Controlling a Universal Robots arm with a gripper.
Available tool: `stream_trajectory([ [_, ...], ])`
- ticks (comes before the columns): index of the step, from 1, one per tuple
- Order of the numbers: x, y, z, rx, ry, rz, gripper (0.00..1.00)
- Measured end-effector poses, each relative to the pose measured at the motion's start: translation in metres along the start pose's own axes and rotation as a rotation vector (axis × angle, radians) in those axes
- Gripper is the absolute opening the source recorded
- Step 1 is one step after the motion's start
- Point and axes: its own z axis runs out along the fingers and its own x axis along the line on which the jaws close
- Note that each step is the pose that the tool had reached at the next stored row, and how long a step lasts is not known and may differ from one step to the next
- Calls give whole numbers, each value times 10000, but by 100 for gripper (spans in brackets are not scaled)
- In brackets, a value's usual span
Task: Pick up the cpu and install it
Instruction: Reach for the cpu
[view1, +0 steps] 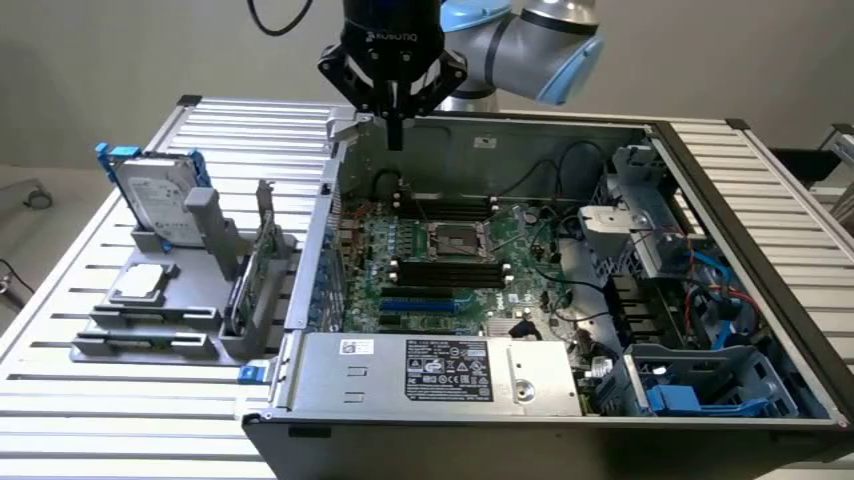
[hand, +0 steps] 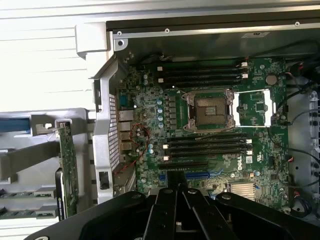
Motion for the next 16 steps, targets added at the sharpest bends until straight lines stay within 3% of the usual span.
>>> stream_trajectory([
  [4,86,-6,-2,1,7,-3,11],
  [16,621,-44,5,4,45,-2,11],
])
